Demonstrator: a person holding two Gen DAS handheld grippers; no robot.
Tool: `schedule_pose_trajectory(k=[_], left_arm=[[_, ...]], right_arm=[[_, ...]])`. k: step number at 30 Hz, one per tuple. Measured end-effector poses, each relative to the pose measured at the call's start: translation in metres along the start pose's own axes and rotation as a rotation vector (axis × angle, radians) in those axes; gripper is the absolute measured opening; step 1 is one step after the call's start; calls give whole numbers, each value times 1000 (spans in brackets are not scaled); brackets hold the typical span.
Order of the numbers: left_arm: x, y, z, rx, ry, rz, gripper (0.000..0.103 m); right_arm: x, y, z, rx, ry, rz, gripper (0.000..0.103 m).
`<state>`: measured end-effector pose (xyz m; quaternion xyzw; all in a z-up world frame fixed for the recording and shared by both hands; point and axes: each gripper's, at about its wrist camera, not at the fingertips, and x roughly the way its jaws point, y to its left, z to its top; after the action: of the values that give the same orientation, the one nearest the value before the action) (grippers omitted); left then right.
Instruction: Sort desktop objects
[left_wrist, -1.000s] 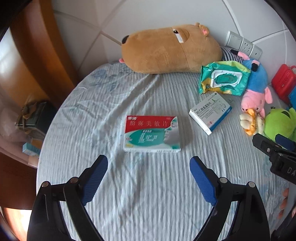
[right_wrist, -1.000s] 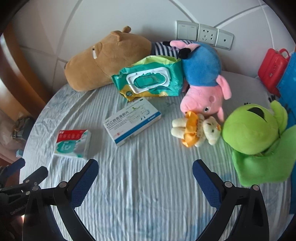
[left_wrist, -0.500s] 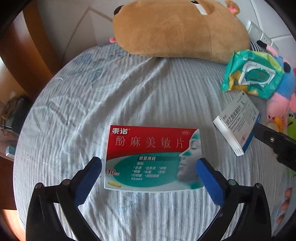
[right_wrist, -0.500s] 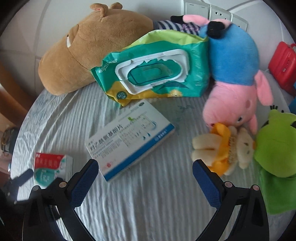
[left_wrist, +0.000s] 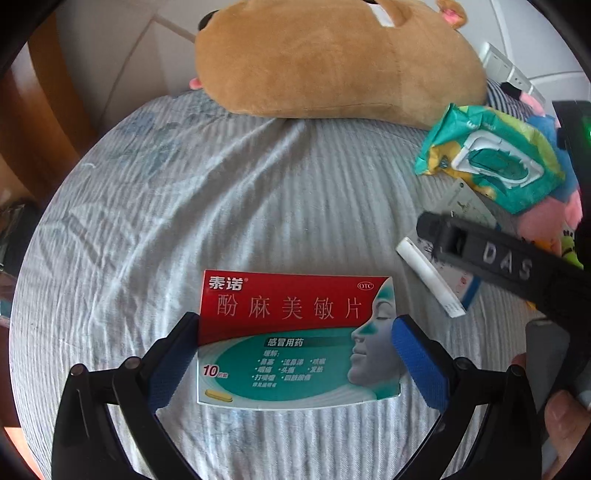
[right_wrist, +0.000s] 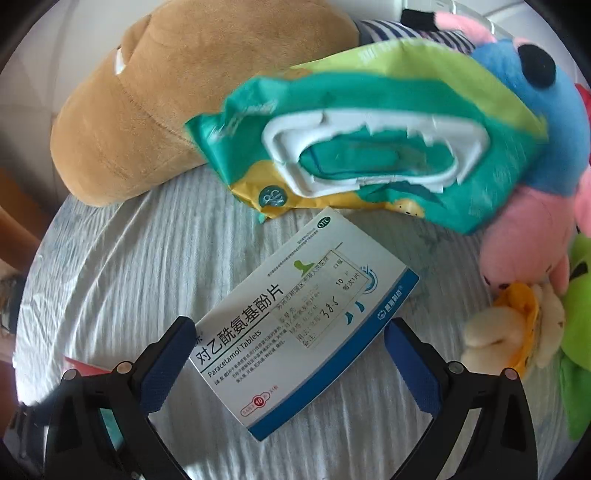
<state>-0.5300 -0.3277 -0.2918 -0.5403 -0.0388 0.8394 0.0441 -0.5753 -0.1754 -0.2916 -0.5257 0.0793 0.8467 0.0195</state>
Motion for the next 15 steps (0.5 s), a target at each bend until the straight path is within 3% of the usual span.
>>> schedule_pose_trajectory(k=[8,13,14,15], left_arm=[[3,-9,-1,47,0,4,103],[-8,12,-17,27,15,31,103],[-12,15,-21,34,19,41,103],[-15,18,-25,41,22,52,103]], right_arm=[[8,3,-2,-81,63,86,102],[-10,-17,-26,-154,94,83,100],[-15,-20,-32,-178,96,62,95],[-19,-24,-39,-203,98,41,82]])
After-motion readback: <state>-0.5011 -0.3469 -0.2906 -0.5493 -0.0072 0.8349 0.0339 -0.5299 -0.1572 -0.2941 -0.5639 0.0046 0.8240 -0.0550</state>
